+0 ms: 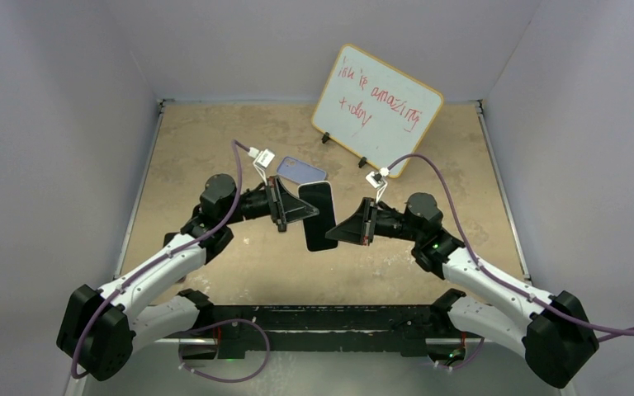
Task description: Put the phone into the phone case
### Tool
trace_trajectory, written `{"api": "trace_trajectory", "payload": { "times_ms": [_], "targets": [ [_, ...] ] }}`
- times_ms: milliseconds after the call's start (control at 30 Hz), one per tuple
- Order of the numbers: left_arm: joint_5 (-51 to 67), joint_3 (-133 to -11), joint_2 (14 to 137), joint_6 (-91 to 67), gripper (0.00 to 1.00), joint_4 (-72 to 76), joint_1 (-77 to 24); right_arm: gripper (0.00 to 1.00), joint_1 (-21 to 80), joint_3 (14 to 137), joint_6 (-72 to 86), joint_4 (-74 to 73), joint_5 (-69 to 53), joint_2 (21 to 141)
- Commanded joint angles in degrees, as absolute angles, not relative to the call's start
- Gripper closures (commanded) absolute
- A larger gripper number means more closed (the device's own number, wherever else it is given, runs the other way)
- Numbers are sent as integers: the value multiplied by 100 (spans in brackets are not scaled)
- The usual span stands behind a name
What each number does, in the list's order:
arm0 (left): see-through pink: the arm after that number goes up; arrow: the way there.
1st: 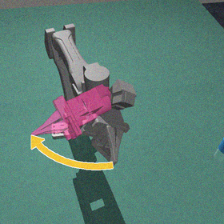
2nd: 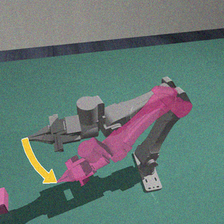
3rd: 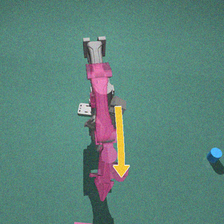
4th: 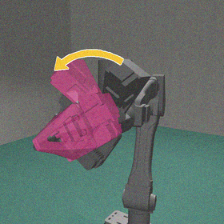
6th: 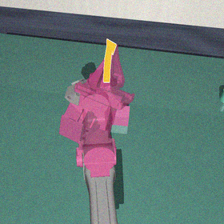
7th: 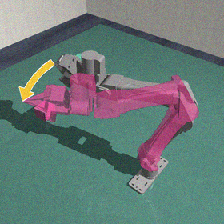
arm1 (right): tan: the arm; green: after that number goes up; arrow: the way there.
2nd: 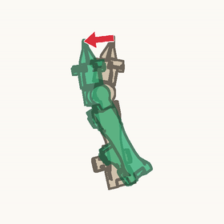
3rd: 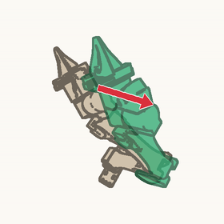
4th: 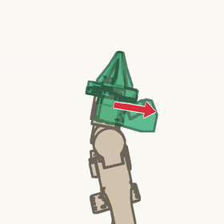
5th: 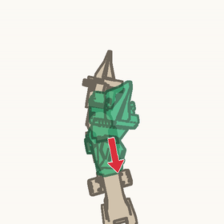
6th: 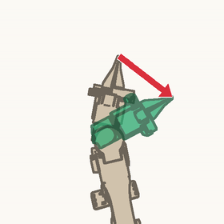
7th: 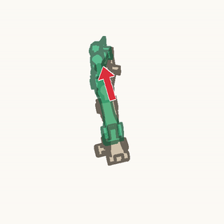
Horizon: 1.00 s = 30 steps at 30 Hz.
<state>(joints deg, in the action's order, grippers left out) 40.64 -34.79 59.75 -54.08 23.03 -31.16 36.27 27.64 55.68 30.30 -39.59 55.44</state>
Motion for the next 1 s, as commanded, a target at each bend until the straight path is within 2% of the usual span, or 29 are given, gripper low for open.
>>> {"api": "trace_trajectory", "payload": {
  "times_ms": [0,67,133,367,500,667,700,900,933,967],
  "targets": [
    [3621,-3408,5809,-5147,100,2725,-3099,63,3621,2788,5835,3058,-3579,5475],
    [3628,-3311,5746,-5418,100,3033,-3097,49,3621,2746,5731,3095,-3700,5502],
    [3630,-3219,5737,-5665,100,3333,-3098,42,3628,2679,5697,3166,-3765,5563],
    [3525,-2975,5763,-5967,100,3815,-3094,40,3648,2473,5981,3718,-3979,5875],
    [3528,-2952,5814,-5998,100,3886,-3093,53,3664,2461,6009,3695,-3884,5864],
    [3333,-2943,5746,-5705,100,3578,-3089,94,3663,2415,6177,3650,-3816,5769],
    [3279,-2929,5737,-5611,100,3476,-3089,100,3663,2383,6227,3648,-3794,5740],
    [3298,-2827,5832,-5585,100,3474,-3092,100,3662,2335,6315,3478,-3546,5551],
    [3312,-2810,5848,-5592,100,3438,-3090,95,3659,2340,6280,3397,-3466,5501],
    [3313,-2810,5853,-5579,100,3344,-3090,85,3657,2344,6224,3278,-3353,5423]
  ]
}}
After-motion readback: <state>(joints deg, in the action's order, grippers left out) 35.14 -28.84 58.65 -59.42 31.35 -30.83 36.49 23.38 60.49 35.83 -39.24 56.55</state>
